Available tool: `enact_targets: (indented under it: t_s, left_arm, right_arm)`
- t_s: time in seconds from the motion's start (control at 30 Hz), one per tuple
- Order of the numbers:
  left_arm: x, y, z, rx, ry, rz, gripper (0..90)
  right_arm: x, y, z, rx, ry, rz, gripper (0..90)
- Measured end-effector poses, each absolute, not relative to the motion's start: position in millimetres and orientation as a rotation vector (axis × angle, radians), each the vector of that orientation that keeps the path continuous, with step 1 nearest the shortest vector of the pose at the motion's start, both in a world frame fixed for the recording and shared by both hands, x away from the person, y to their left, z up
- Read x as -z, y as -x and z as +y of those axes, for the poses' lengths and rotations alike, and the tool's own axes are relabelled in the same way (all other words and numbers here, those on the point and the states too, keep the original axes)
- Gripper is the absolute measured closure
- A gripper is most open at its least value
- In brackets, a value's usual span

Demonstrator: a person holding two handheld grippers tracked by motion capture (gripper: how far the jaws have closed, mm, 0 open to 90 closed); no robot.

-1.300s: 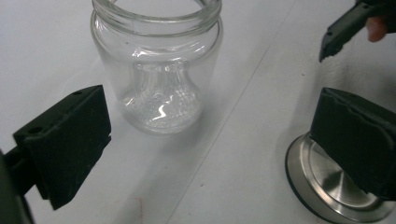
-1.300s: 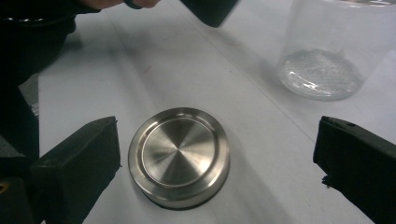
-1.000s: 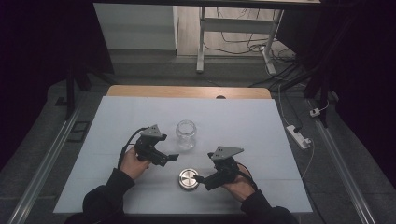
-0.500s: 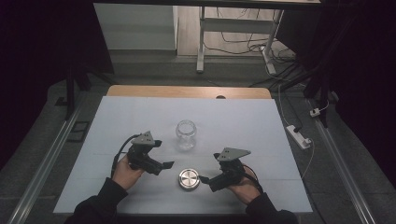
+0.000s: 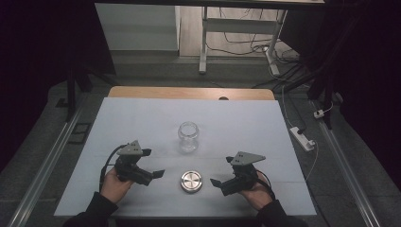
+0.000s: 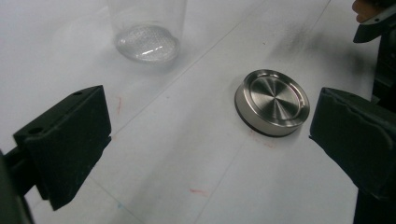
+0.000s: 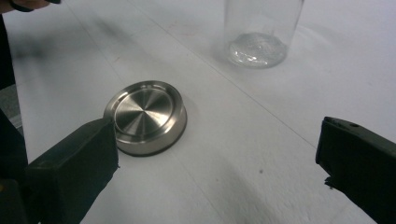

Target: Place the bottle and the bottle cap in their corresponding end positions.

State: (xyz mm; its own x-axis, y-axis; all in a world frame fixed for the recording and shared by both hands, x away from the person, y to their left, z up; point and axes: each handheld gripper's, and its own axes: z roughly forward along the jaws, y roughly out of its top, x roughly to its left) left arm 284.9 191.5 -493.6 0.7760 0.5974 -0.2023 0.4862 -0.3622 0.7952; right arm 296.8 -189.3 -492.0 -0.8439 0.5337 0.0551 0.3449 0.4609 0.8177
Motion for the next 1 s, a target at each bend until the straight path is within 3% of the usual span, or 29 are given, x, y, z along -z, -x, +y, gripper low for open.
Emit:
enact_targets:
  t_s: [1.0]
  left_arm:
    - [505.1,-229.9,247.6,-0.225,-1.990,1.004,0.0]
  right_arm:
    - [491.6,-275.9,-256.8,-1.253,-0.959,2.364,0.0]
